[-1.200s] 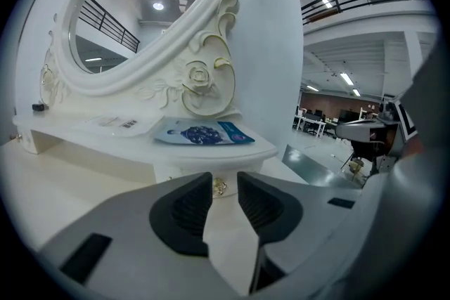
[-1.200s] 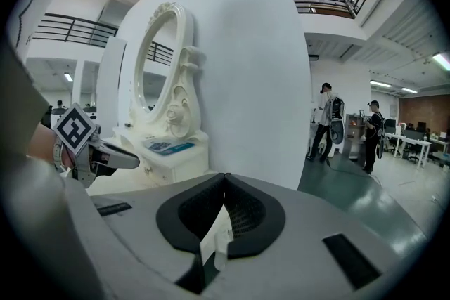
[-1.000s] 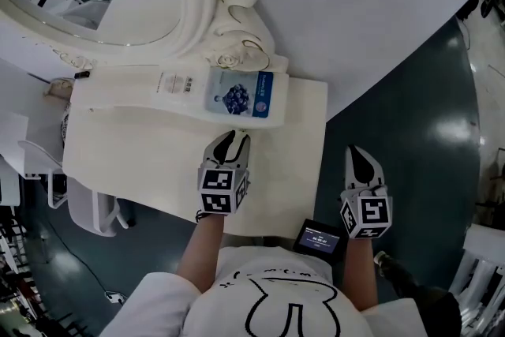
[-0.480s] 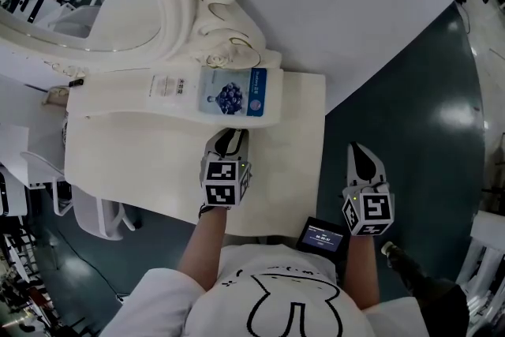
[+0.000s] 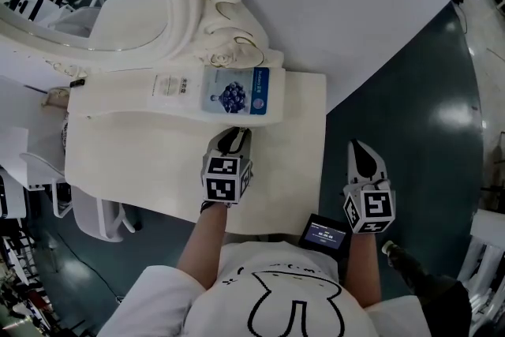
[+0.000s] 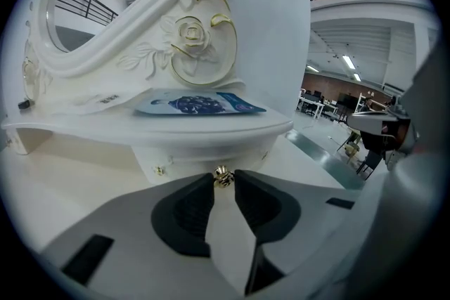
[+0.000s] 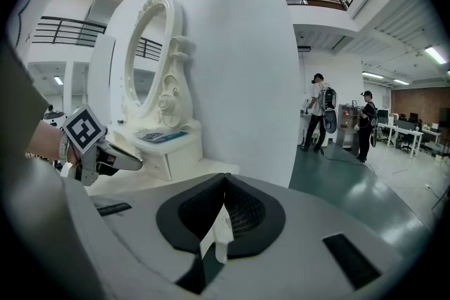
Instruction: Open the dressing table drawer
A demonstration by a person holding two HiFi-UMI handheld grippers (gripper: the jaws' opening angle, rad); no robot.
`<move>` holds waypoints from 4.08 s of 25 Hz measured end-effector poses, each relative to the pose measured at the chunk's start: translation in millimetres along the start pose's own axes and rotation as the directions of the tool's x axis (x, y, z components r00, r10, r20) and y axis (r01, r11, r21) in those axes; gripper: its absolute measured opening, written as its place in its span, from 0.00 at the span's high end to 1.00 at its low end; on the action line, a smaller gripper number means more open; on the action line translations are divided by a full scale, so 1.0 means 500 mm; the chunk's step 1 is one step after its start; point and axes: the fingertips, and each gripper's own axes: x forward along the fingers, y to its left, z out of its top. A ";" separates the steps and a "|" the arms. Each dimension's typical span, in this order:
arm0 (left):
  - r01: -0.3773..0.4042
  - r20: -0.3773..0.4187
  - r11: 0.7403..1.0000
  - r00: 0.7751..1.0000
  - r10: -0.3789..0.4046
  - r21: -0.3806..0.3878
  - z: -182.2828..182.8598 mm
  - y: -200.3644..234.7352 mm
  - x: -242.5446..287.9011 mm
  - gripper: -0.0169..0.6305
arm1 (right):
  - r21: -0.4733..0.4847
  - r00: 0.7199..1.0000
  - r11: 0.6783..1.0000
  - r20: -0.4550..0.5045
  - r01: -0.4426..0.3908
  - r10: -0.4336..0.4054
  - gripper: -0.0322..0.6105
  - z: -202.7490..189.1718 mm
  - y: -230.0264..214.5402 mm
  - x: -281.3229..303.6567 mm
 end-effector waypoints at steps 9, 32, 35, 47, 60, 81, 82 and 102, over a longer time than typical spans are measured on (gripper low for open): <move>0.021 -0.007 1.000 1.000 -0.021 0.005 -0.008 -0.006 -0.008 0.81 | -0.003 1.000 1.000 -0.004 -0.001 0.001 0.90 -0.004 0.020 -0.012; 0.063 -0.043 0.998 0.997 -0.062 0.005 -0.037 -0.016 -0.044 0.81 | -0.006 1.000 1.000 0.008 0.002 -0.002 0.90 0.004 0.059 -0.039; 0.066 -0.050 0.998 0.997 -0.066 0.005 -0.043 -0.017 -0.049 0.81 | -0.007 1.000 1.000 0.012 0.003 -0.003 0.90 0.006 0.064 -0.043; 0.088 -0.060 0.996 0.994 -0.087 0.009 -0.064 -0.024 -0.074 0.81 | -0.008 1.000 1.000 0.016 0.016 -0.016 0.90 0.002 0.087 -0.069; 0.104 -0.061 0.995 0.993 -0.102 0.015 -0.081 -0.035 -0.094 0.81 | -0.012 0.999 0.999 0.007 0.032 -0.032 0.91 -0.012 0.099 -0.097; 0.120 -0.060 0.993 0.991 -0.121 -0.014 -0.110 -0.043 -0.120 0.69 | -0.058 0.999 0.998 0.046 0.012 -0.009 0.90 0.042 0.135 -0.106; 0.123 -0.055 0.992 0.991 -0.123 -0.010 -0.107 -0.043 -0.124 0.69 | -0.061 0.999 0.998 0.049 0.012 -0.009 0.90 0.047 0.136 -0.106; 0.121 0.082 0.989 0.988 -0.128 0.087 0.020 0.007 -0.213 0.67 | -0.097 0.989 0.995 0.148 0.019 -0.005 0.90 0.158 0.178 -0.113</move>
